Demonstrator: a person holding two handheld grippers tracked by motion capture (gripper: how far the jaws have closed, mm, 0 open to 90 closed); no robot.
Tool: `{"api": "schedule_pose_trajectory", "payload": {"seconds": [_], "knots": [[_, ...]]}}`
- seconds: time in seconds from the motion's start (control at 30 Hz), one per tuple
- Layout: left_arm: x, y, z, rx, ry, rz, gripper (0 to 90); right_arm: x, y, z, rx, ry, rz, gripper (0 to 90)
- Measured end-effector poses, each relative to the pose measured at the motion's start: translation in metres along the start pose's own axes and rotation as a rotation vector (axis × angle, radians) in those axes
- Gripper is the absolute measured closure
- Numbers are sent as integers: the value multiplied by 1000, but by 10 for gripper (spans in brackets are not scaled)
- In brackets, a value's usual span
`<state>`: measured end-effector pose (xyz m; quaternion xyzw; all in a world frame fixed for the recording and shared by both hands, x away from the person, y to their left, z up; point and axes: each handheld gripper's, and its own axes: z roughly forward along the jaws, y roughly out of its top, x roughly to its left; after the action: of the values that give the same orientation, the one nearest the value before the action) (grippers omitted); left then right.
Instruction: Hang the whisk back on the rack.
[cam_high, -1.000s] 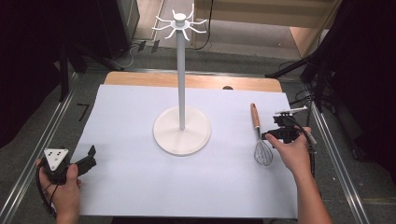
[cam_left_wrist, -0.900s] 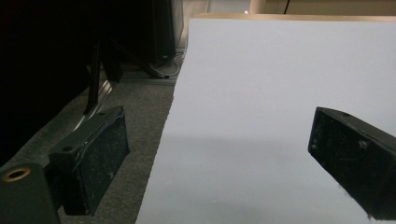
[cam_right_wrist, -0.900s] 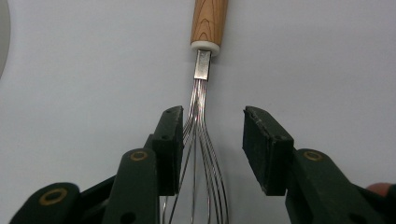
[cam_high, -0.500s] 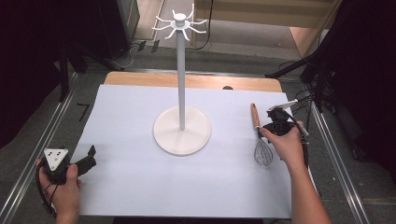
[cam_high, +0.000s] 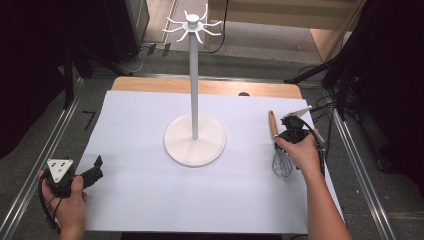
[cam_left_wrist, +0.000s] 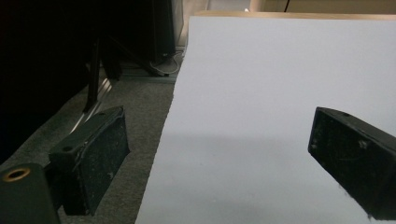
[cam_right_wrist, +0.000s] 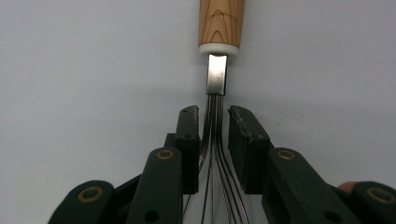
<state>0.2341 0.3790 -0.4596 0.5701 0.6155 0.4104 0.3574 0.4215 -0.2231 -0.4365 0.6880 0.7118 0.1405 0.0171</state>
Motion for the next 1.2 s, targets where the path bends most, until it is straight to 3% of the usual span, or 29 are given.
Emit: {"api": "schedule_pose_trajectory", "payload": {"seconds": [0.47,0.73,0.93,1.2], "knots": [[0,0,0,1,-2,1,60,3,5,12,56,-26,28,806],[-1,0,0,1,3,5,60,7,10,13,90,-65,8,826],[0,0,0,6,1,5,60,4,7,11,55,-37,17,833],[-1,0,1,6,2,2,60,1,1,7,-10,-37,0,840]]}}
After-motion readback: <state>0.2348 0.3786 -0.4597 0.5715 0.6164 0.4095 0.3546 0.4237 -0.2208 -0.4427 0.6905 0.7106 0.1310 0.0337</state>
